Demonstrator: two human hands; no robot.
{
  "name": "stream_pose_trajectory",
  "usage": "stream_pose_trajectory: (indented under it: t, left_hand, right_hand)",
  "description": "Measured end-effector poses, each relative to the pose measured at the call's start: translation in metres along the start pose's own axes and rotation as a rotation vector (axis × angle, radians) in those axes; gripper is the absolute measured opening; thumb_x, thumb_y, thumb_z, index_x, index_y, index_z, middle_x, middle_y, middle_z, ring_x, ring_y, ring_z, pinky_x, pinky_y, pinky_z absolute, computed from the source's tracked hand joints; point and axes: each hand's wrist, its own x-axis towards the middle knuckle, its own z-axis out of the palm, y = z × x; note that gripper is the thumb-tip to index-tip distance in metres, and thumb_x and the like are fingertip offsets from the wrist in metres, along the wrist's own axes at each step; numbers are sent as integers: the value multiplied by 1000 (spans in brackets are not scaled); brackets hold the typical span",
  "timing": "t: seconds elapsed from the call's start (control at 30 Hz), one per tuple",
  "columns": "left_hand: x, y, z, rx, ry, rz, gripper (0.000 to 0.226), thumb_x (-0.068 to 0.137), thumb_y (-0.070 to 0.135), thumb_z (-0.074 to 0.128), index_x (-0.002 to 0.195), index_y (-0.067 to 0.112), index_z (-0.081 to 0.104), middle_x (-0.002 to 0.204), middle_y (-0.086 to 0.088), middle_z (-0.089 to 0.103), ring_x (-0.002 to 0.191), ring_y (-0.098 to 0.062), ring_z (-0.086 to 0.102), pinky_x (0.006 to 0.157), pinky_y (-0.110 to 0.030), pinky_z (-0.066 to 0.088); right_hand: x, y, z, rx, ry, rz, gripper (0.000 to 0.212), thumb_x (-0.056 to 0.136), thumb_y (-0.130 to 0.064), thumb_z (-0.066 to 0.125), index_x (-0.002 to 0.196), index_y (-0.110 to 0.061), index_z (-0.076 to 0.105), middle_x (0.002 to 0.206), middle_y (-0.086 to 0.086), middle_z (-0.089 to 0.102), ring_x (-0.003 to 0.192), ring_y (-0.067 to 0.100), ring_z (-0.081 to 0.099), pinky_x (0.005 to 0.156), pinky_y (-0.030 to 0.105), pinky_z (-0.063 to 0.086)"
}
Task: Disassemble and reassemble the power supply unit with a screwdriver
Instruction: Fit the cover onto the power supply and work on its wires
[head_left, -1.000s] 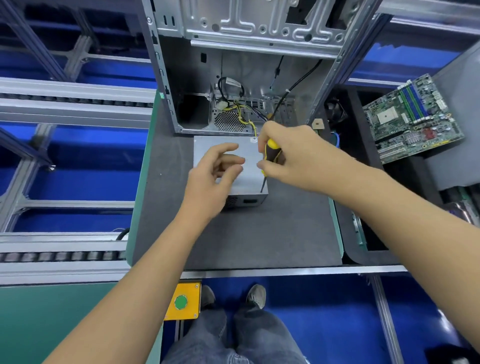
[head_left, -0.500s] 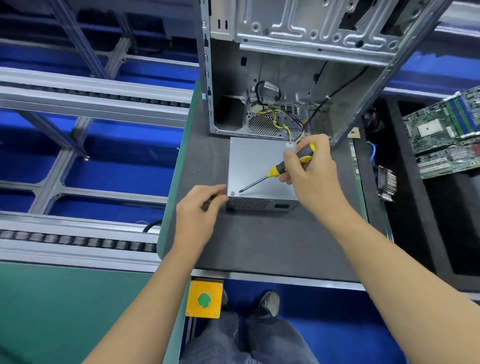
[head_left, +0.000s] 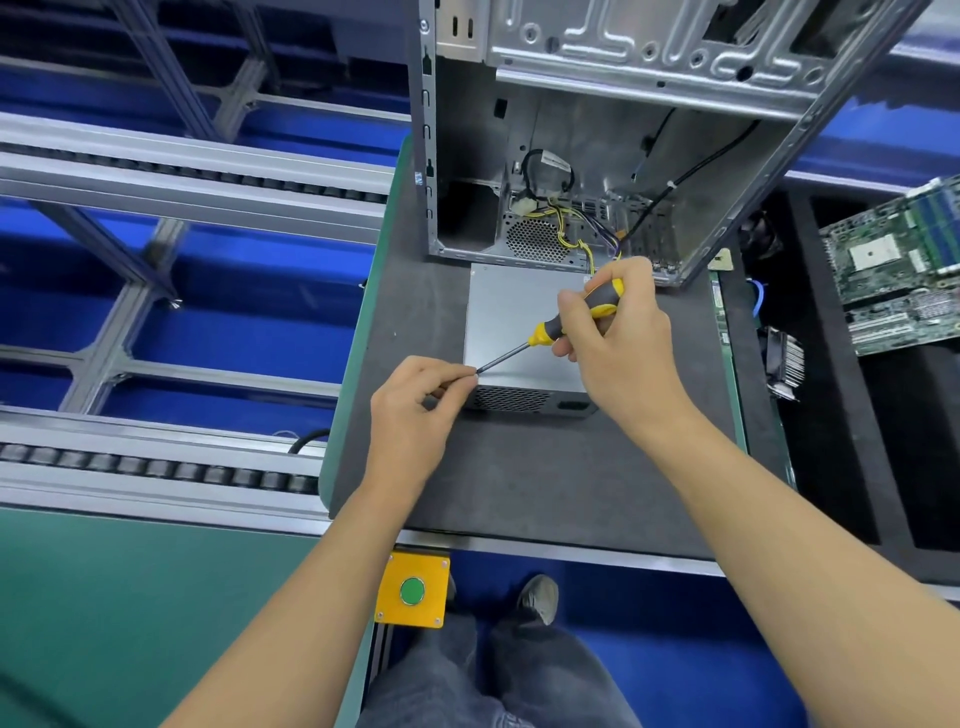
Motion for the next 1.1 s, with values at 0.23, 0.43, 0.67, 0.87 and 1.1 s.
stream_pose_trajectory:
  t: [0.23,0.43,0.67,0.87,1.1]
  left_hand:
    - [-1,0,1,9,2,-5,10,87,8,75,96,10,78,94,-2,69,85,-5,62,76,-10,48]
    - [0,0,1,0,13,0,9,86,6,75,94,8,78,92,-3,68,83,-8,62,75,-10,47]
    - [-1,-1,3,-23,22,-30,11,86,7,76,95,11,78,93,-1,68,85,-7,62,75,-10,47]
    - [3,0,3,-2,-12,-13,14,85,6,75,99,8,78,93,0,64,84,2,58,74,-8,45]
    - [2,-3,4,-17,-13,-22,15,86,9,76,100,11,78,92,2,62,80,2,57,69,-10,44]
  right_hand:
    - [-1,-4,1,-32,-37,-16,20,97,-23,59,93,-28,40,73,8,69,62,11,70,56,20,50]
    - [-5,-35,4,-401,-157,-169,42,90,-47,65,97,-16,38,70,2,67,60,24,66,62,41,53]
    - [18,-86,18,-1052,-410,-355,35,99,-52,45,93,-17,45,69,2,36,79,37,51,66,36,33]
    - [30,-101,4,-1068,-786,-476,13,103,-31,45,100,-19,49,97,0,65,88,33,57,74,42,48]
    - [31,-106,7,-1109,-876,-406,32,97,-45,55,115,-18,51,102,-4,45,97,23,50,79,33,41]
